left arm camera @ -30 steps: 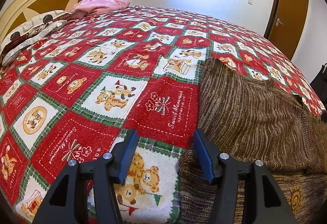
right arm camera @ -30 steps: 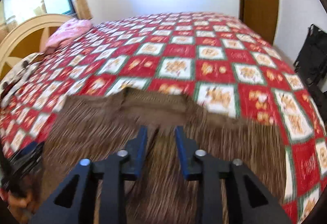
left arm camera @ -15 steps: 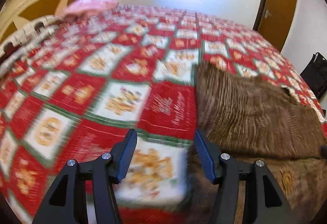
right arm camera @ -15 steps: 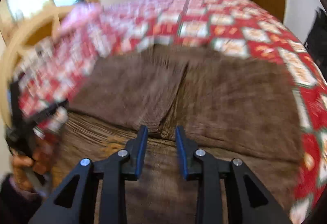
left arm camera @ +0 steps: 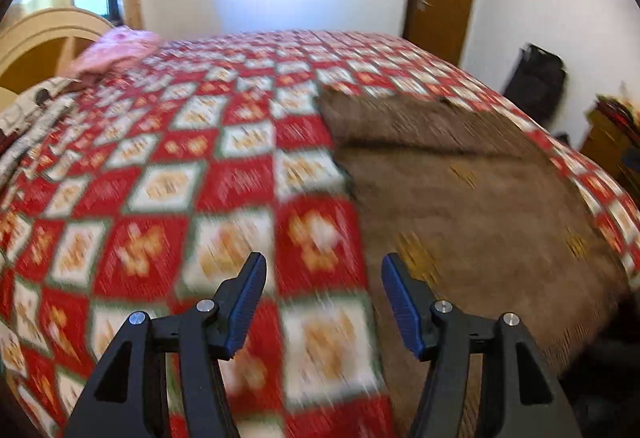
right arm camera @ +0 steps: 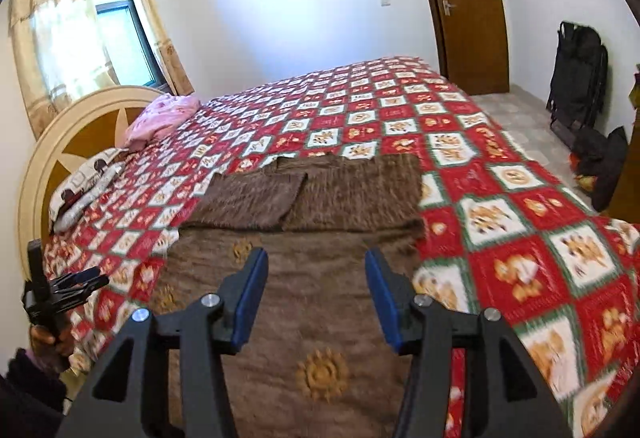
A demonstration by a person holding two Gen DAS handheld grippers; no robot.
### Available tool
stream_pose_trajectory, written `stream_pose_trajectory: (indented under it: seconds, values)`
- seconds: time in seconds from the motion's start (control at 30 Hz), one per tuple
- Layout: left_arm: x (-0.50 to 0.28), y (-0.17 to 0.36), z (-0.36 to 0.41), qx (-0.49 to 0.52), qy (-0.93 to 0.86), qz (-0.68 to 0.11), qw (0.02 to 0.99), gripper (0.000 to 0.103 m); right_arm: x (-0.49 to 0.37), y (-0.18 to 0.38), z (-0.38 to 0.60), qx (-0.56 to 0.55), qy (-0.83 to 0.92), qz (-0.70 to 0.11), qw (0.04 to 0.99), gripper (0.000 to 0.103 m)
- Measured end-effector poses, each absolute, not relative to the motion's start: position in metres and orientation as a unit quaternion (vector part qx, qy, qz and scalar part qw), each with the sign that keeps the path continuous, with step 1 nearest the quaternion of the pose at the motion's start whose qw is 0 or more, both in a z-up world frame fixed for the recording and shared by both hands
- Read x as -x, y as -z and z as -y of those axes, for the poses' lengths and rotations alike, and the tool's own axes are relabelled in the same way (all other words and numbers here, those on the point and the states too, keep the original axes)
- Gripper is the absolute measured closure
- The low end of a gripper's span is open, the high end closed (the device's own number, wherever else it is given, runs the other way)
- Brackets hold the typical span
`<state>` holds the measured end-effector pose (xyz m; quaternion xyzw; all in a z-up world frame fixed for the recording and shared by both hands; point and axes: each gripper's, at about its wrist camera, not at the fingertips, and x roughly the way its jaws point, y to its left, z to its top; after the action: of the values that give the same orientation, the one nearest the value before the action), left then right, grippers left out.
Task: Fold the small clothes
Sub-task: 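Grasp the sweater hem with the right gripper while the left gripper grasps the hem too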
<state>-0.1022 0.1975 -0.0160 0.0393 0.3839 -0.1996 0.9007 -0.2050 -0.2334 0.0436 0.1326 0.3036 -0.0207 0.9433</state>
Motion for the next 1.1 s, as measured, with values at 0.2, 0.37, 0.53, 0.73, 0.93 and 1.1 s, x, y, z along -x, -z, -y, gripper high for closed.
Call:
stream_pose_trajectory:
  seconds: [0.2, 0.37, 0.53, 0.73, 0.93, 1.1]
  values:
    - [0.144, 0.045, -0.186, -0.021, 0.258, -0.435, 0.862, 0.042, 0.221, -0.014, 0.212, -0.154, -0.024, -0.313, 0.937, 0.048]
    - [0.169, 0.063, -0.180, -0.009, 0.273, -0.461, 0.845, 0.042, 0.216, -0.003, 0.176, -0.135, -0.067, -0.333, 0.931, 0.048]
    - [0.174, 0.068, -0.176, 0.005, 0.278, -0.472, 0.837, 0.042, 0.219, -0.005, 0.154, -0.107, -0.088, -0.329, 0.934, 0.048]
    - [0.177, 0.068, -0.173, 0.010, 0.277, -0.478, 0.834, 0.058, 0.217, 0.002, 0.146, -0.116, -0.102, -0.338, 0.928, 0.048]
    - [0.170, 0.069, -0.176, 0.028, 0.263, -0.497, 0.827, 0.093, 0.217, 0.003, 0.136, -0.112, -0.110, -0.340, 0.927, 0.048]
    - [0.158, 0.047, -0.169, 0.071, 0.280, -0.488, 0.823, 0.094, 0.214, 0.007, 0.120, -0.104, -0.151, -0.344, 0.921, 0.048]
